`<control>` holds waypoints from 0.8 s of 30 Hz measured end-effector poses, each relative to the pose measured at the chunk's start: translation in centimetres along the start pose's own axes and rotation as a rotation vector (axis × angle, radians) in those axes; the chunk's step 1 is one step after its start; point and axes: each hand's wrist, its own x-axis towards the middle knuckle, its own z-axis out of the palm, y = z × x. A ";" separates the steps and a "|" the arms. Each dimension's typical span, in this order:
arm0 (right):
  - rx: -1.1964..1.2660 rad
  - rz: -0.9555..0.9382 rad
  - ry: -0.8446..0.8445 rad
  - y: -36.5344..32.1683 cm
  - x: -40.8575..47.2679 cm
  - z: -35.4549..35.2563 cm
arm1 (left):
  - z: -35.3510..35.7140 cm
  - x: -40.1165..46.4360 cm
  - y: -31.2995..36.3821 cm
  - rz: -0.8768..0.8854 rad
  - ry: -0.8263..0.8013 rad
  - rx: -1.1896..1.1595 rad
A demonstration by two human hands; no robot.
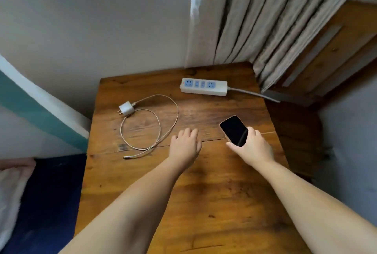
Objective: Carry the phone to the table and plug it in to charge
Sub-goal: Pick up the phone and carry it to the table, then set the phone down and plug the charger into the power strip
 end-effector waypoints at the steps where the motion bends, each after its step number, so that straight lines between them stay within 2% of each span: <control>1: -0.011 0.017 -0.008 -0.2 1.1 0.8 | 0.8 1.7 -0.4 0.002 -0.028 -0.016; 6: -0.052 0.065 0.004 -0.5 4.3 3.6 | 4.6 6.4 -0.6 0.015 -0.025 -0.076; 12: -0.094 -0.012 0.099 -0.4 5.4 6.1 | 8.9 5.3 -2.2 0.099 0.042 -0.001; 24: -0.164 -0.059 0.135 0.5 5.7 7.5 | 9.4 5.5 -2.3 0.083 0.023 0.006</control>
